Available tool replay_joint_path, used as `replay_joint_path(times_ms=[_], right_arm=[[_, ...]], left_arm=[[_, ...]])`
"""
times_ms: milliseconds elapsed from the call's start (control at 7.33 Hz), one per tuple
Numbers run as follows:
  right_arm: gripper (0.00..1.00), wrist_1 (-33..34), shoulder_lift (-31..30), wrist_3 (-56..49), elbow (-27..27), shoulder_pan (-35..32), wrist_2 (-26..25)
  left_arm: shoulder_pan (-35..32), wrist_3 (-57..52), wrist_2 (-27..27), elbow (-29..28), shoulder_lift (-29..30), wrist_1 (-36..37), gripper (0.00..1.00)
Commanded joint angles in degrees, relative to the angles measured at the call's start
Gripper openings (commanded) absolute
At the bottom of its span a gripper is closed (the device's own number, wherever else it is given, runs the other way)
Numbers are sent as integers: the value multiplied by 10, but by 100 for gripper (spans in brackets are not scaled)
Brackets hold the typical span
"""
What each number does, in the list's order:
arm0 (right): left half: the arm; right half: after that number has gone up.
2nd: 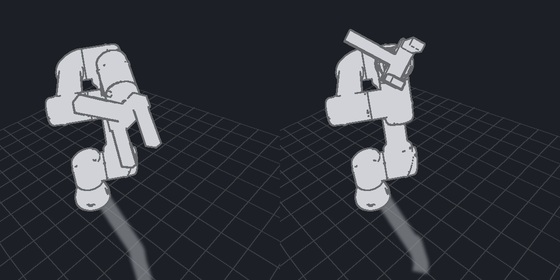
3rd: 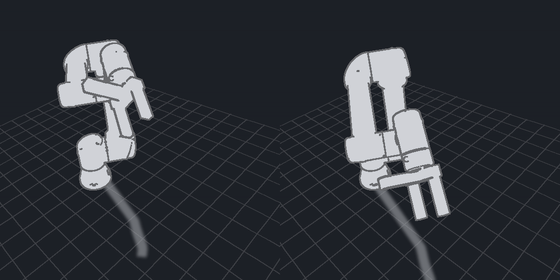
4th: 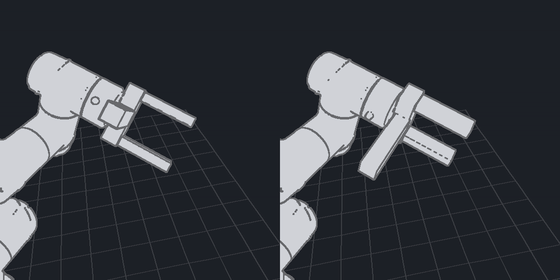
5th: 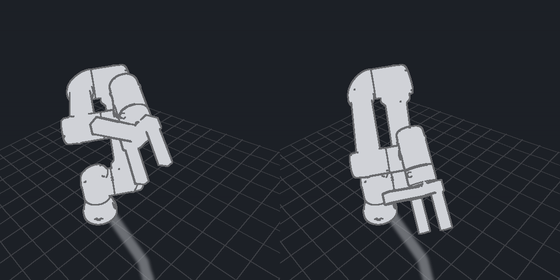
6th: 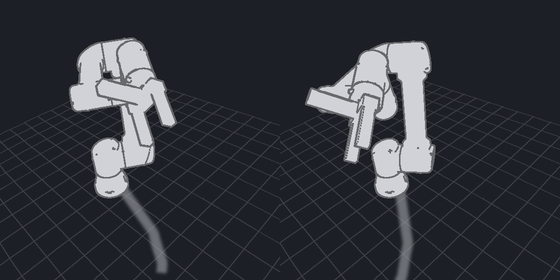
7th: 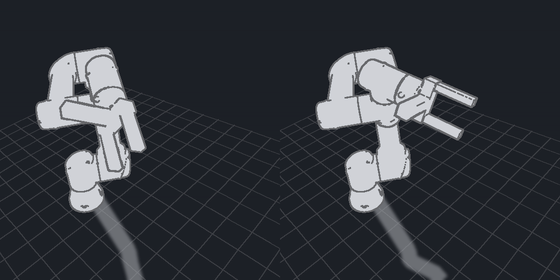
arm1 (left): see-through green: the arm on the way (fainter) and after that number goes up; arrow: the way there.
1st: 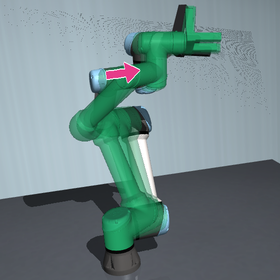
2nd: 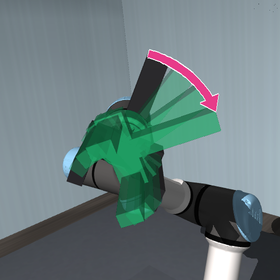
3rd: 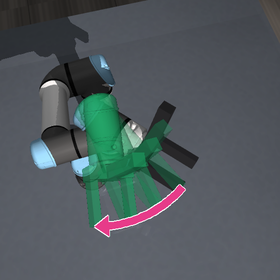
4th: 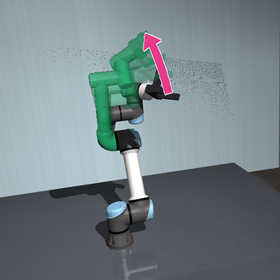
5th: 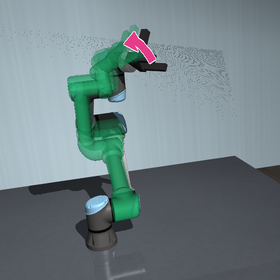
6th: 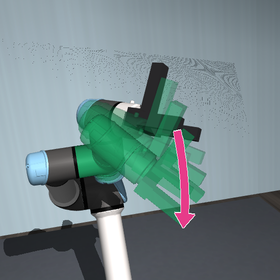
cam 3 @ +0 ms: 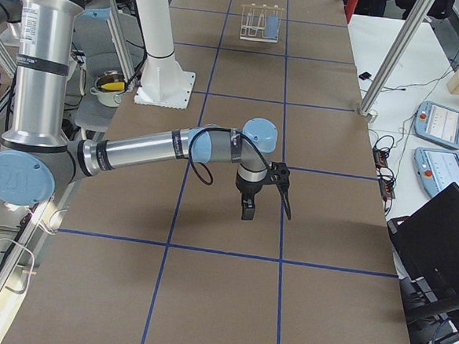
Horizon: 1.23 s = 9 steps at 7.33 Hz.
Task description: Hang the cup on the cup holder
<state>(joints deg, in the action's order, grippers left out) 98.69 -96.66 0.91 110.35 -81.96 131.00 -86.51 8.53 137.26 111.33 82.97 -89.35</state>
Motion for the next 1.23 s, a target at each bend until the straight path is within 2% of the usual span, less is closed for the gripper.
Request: replay_joint_path(times_ms=[0, 136, 1091], right_arm=[[100, 2, -9, -10, -5, -21, 28], [100, -1, -5, -11, -21, -27, 43], [100, -1, -8, -5, -32, -27, 17]], left_arm=[[0, 8, -1, -1, -2, -1, 98], [0, 9, -1, -1, -3, -1, 98], [1, 10, 3, -6, -10, 0, 98]])
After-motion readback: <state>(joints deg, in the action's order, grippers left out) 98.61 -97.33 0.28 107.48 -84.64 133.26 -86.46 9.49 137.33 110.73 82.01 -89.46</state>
